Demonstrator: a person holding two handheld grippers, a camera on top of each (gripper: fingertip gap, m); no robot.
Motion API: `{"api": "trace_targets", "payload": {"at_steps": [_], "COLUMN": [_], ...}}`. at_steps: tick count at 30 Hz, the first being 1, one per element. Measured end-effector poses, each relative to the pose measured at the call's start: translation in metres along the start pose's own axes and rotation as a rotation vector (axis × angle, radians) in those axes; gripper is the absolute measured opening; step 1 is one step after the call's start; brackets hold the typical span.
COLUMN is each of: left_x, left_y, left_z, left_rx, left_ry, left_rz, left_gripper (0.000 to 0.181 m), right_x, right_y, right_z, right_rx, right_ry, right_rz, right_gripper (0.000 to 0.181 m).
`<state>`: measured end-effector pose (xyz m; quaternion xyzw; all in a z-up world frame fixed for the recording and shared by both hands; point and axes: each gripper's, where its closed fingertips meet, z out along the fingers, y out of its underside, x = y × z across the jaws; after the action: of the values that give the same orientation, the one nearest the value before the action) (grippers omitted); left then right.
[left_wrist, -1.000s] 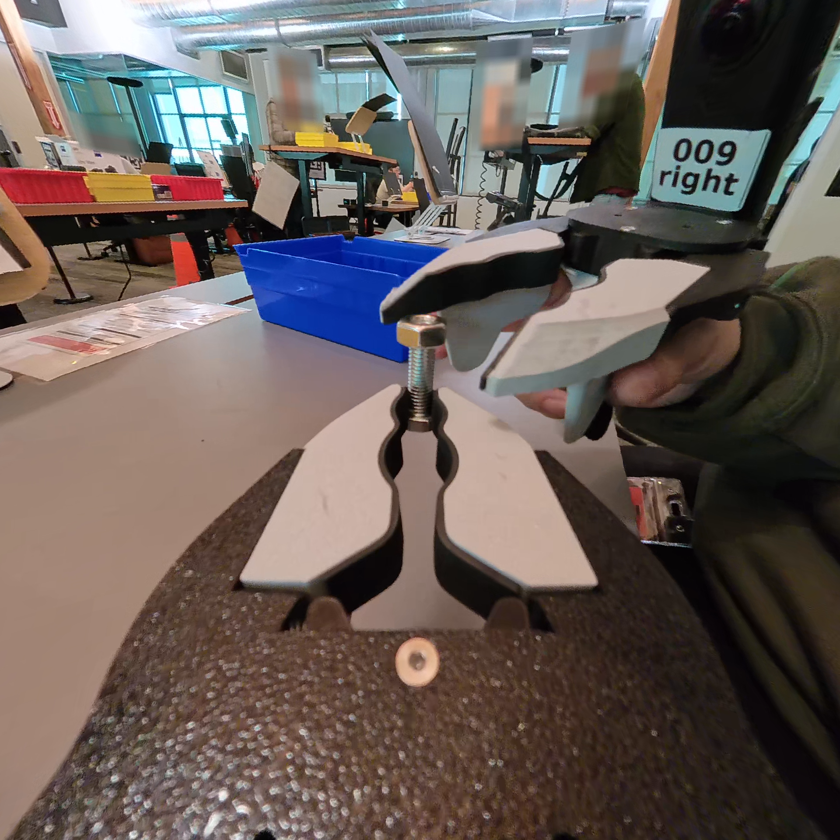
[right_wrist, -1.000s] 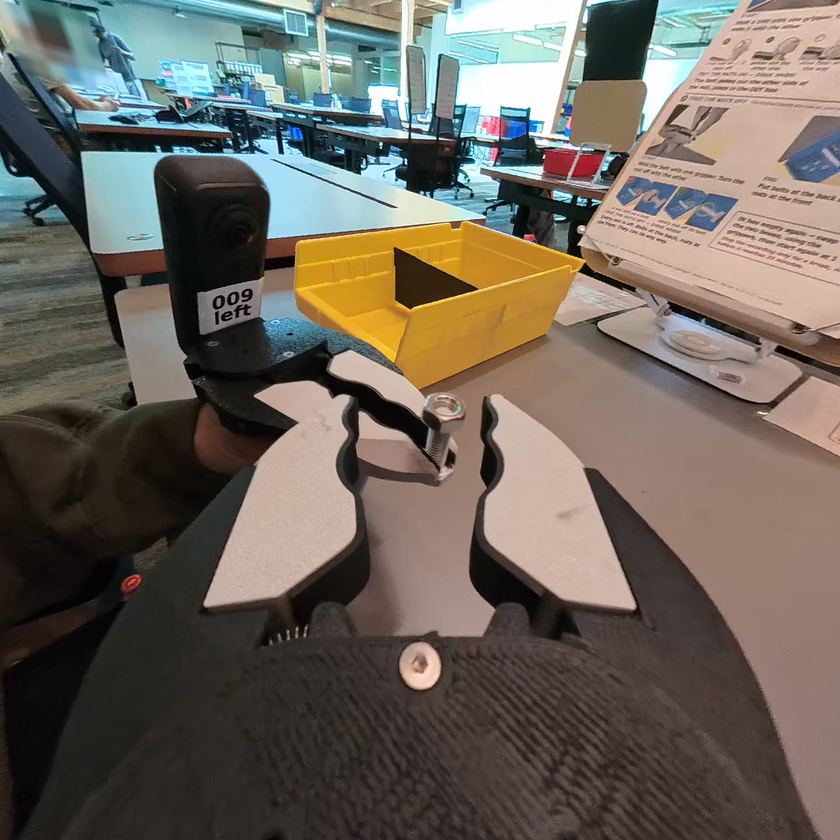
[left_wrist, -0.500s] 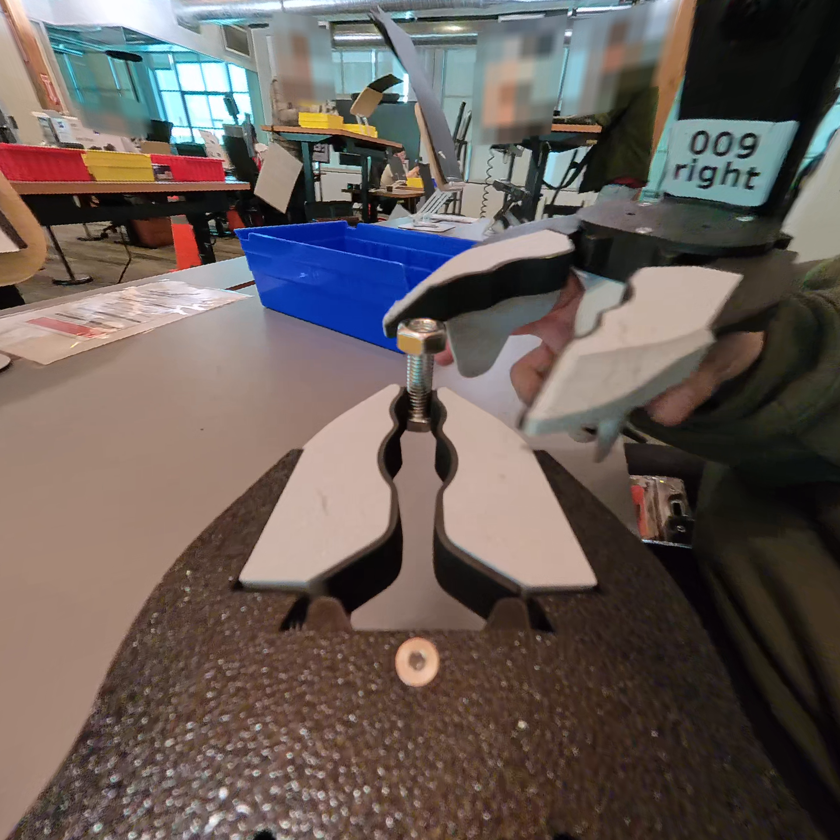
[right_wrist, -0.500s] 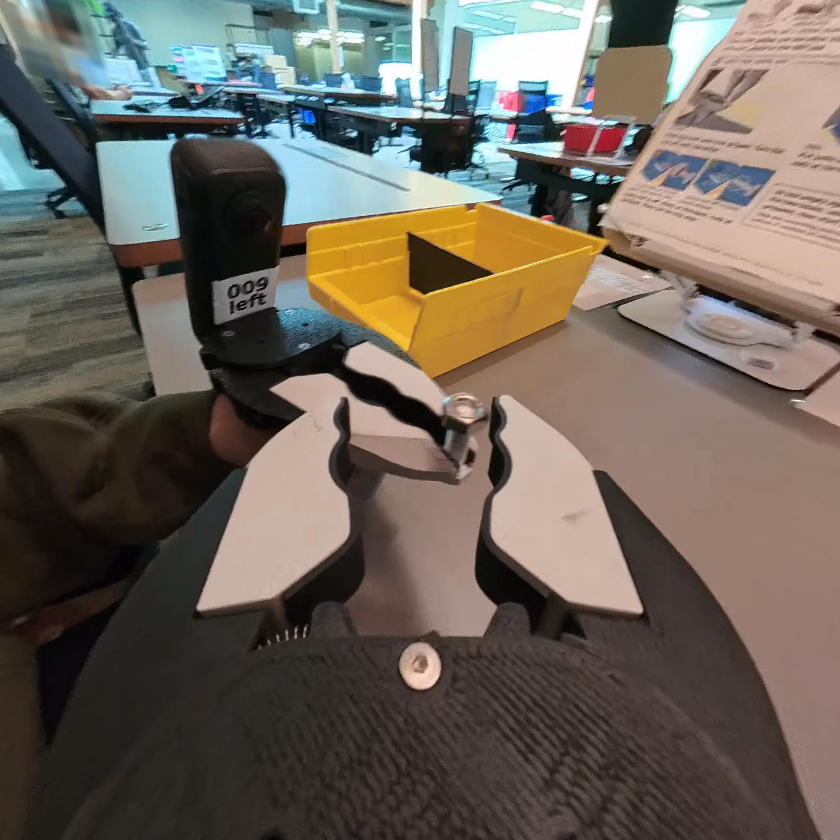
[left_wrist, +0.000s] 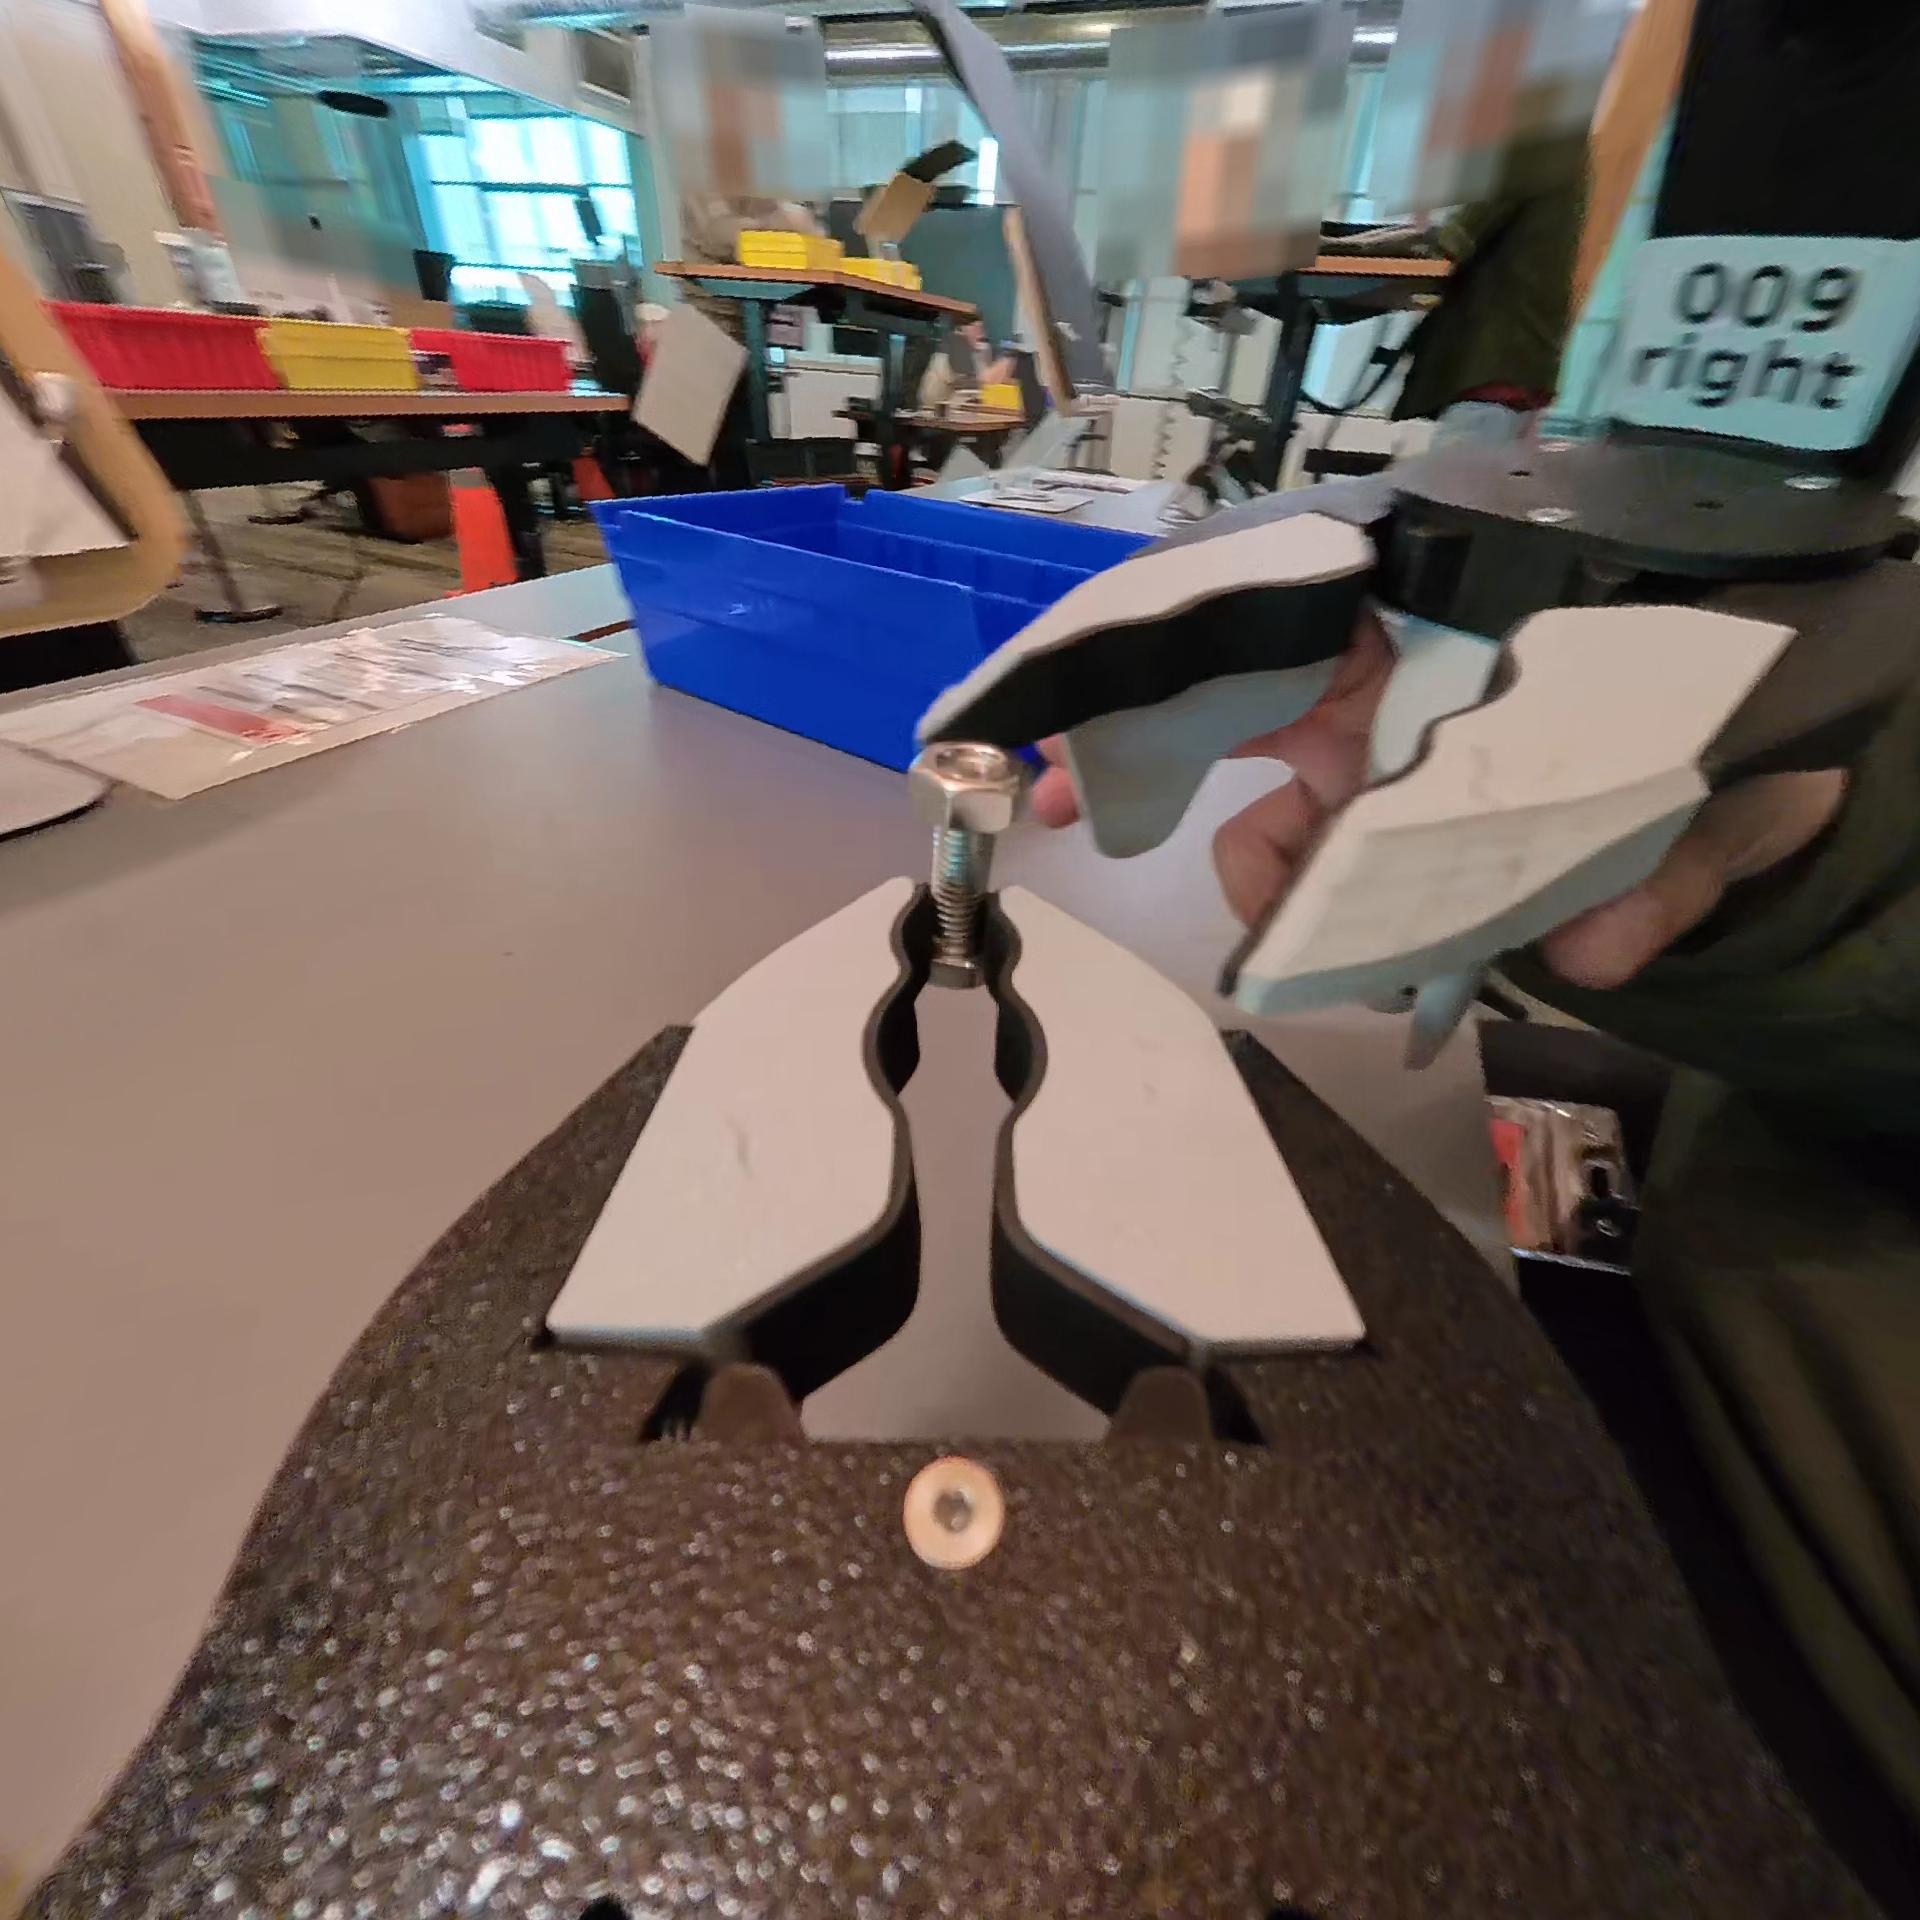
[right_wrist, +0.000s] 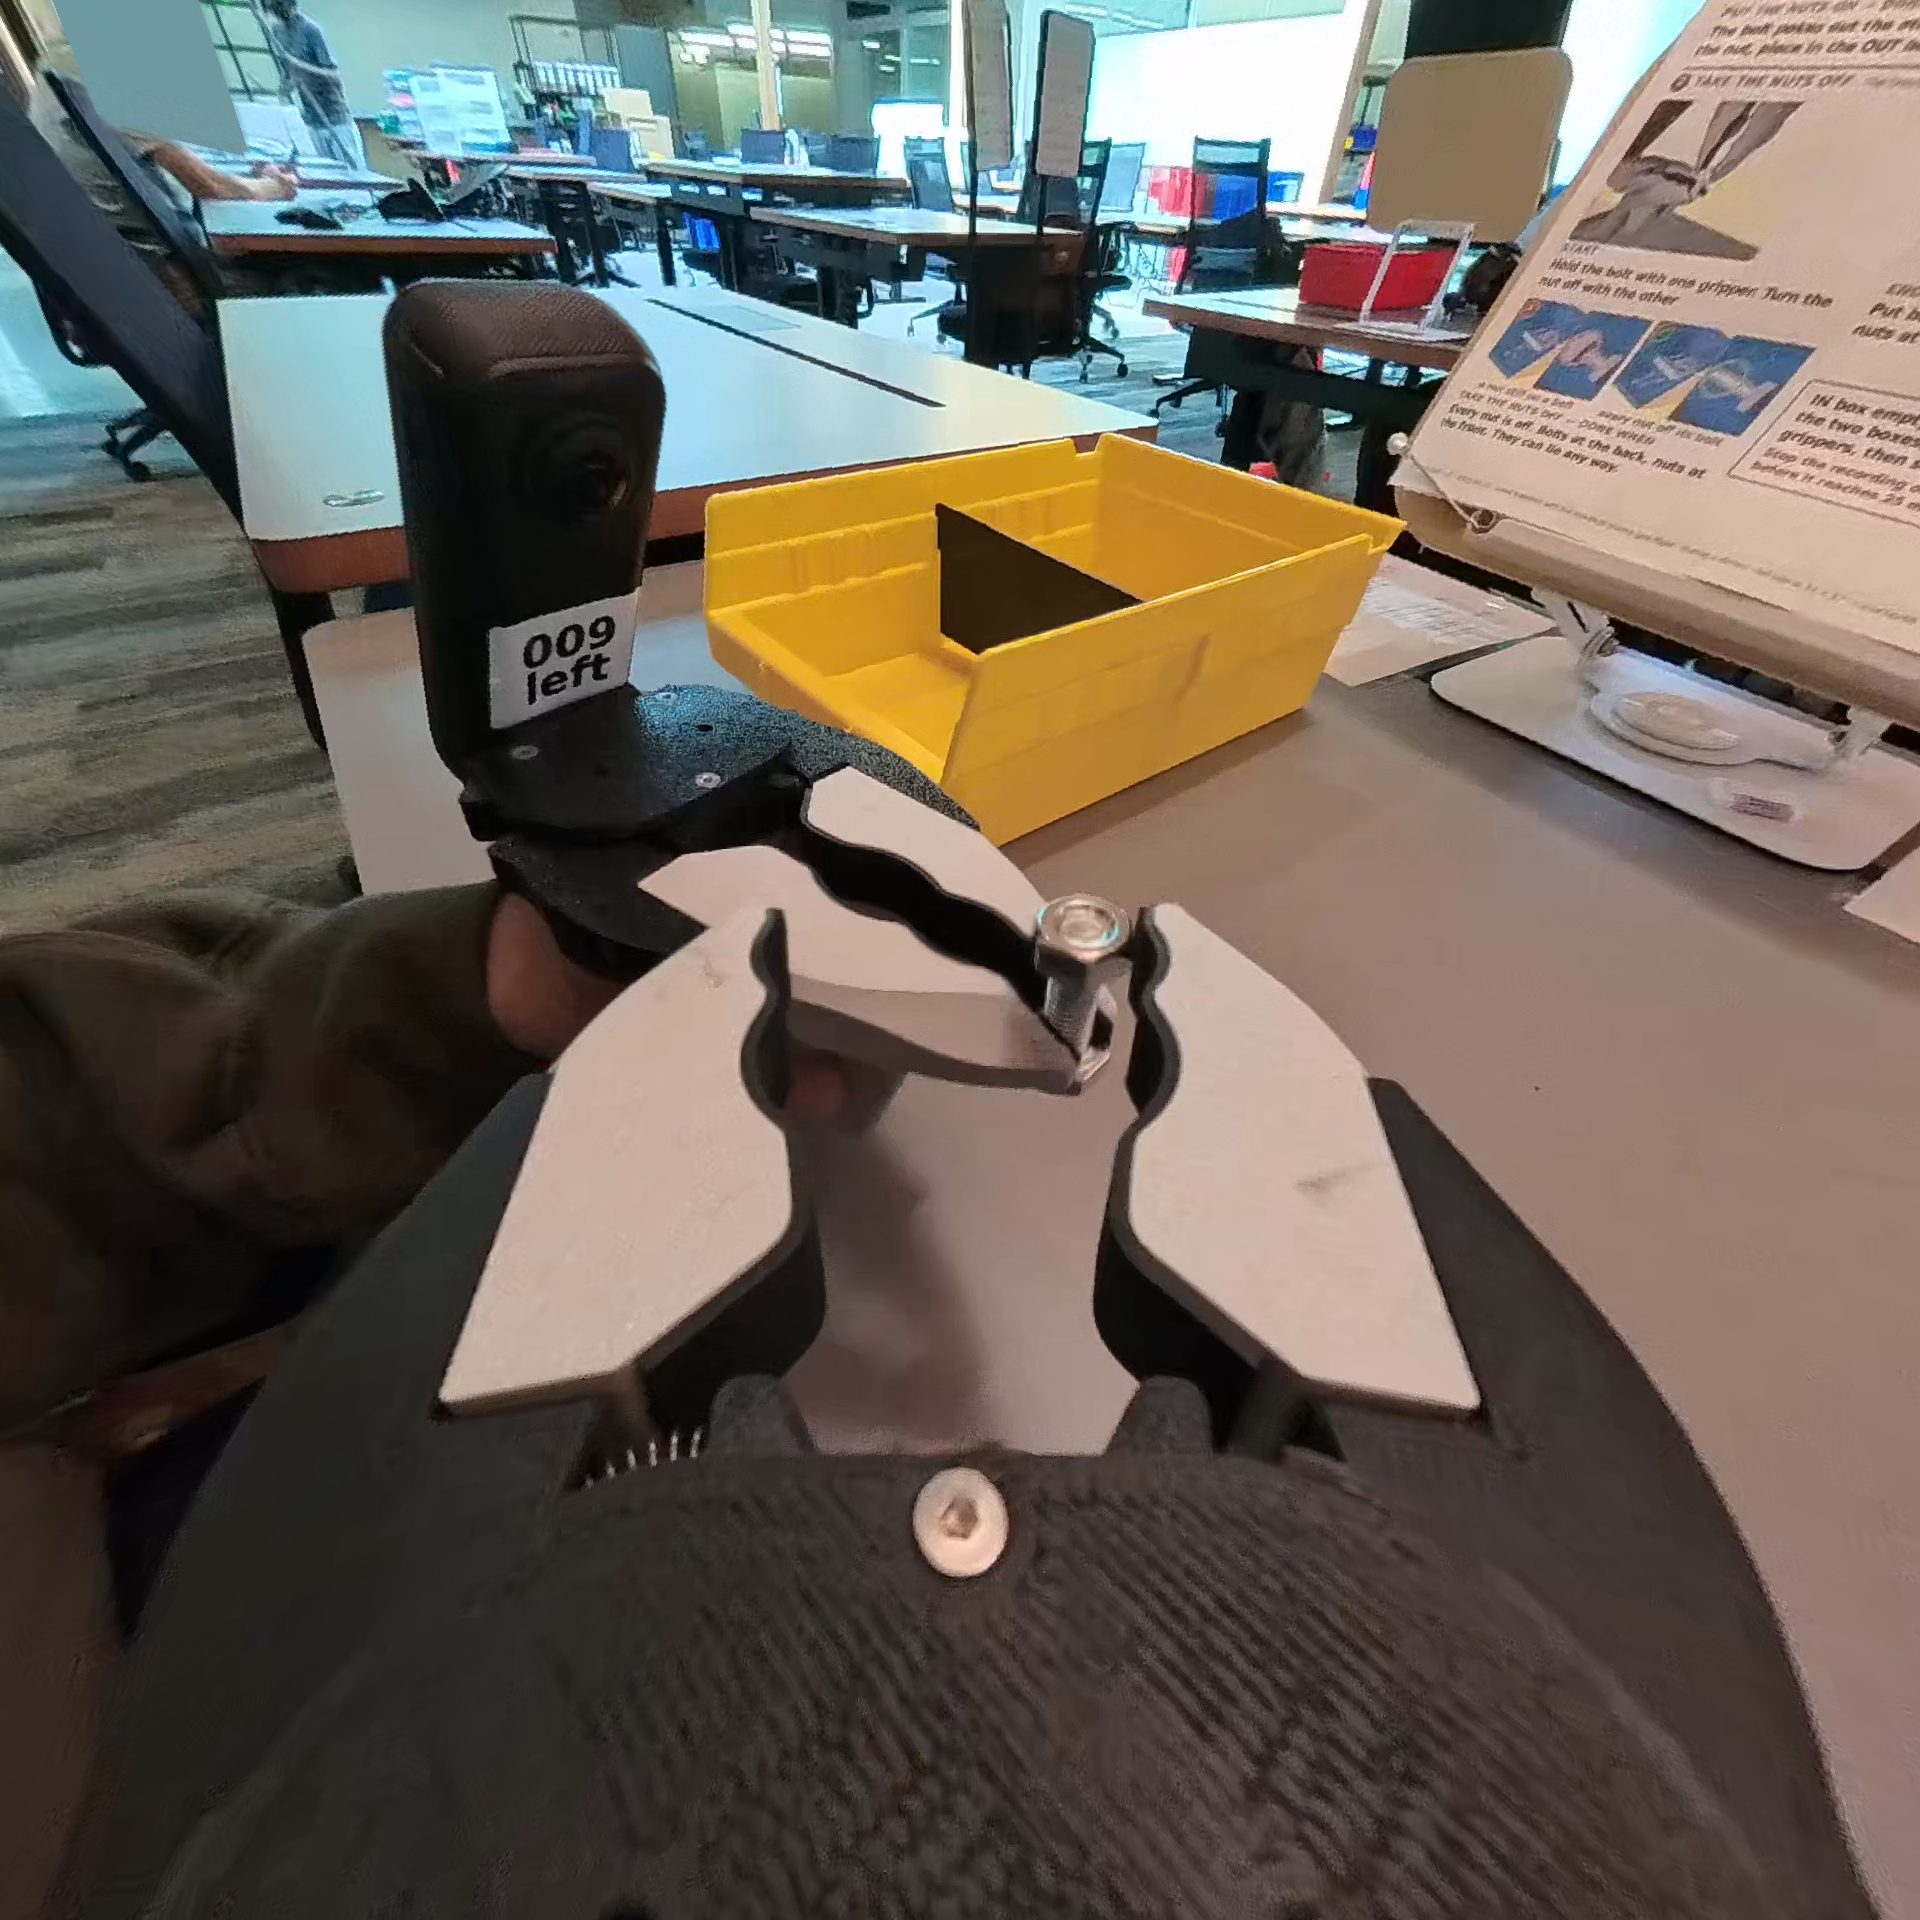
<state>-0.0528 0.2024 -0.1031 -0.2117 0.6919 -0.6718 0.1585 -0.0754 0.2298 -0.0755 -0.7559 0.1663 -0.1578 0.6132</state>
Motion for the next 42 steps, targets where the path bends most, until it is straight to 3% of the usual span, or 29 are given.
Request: {"api": "trace_targets", "payload": {"at_steps": [2, 3, 4, 8, 10, 15, 19, 24, 28, 35, 42], "left_x": [-0.011, -0.013, -0.013, -0.003, 0.005, -0.004, -0.011, -0.003, 0.0, 0.003, 0.002], "left_y": [-0.001, -0.002, -0.002, -0.002, -0.001, 0.0, -0.002, -0.001, -0.001, -0.001, -0.003], "left_z": [-0.004, -0.005, -0.006, -0.004, -0.001, -0.001, -0.005, -0.001, 0.0, 0.001, 0.001], "left_rx": [0.01, 0.016, 0.023, 0.017, 0.008, -0.002, 0.018, 0.007, 0.007, 0.005, 0.028], "left_ry": [-0.058, -0.061, -0.051, 0.001, 0.039, -0.033, -0.048, -0.014, 0.002, 0.012, 0.011], "left_rz": [-0.022, -0.038, -0.045, -0.019, -0.003, -0.003, -0.04, -0.016, -0.011, -0.003, -0.011], "left_gripper": [0.009, 0.009, 0.009, 0.009, 0.009, 0.009, 0.009, 0.009, 0.009, 0.009, 0.009], "right_x": [0.001, -0.007, -0.011, 0.015, 0.014, 0.002, -0.009, 0.022, 0.023, 0.022, 0.021], "right_y": [0.001, 0.0, -0.001, -0.005, -0.002, 0.004, -0.003, 0.003, 0.007, 0.009, 0.008], "right_z": [-0.003, -0.006, -0.008, -0.007, -0.004, 0.0, -0.009, -0.005, -0.001, 0.003, 0.003], "right_rx": [-0.023, -0.03, -0.023, 0.026, 0.022, -0.029, 0.0, -0.011, -0.023, -0.014, -0.012], "right_ry": [-0.007, -0.07, -0.107, 0.064, 0.053, -0.009, -0.116, 0.088, 0.1, 0.1, 0.099], "right_rz": [-0.012, -0.016, -0.001, 0.027, 0.059, 0.029, 0.036, 0.03, 0.019, 0.023, 0.003], "right_gripper": [0.054, 0.031, 0.03, 0.06, 0.067, 0.059, 0.023, 0.037, 0.036, 0.018, 0.017]}}
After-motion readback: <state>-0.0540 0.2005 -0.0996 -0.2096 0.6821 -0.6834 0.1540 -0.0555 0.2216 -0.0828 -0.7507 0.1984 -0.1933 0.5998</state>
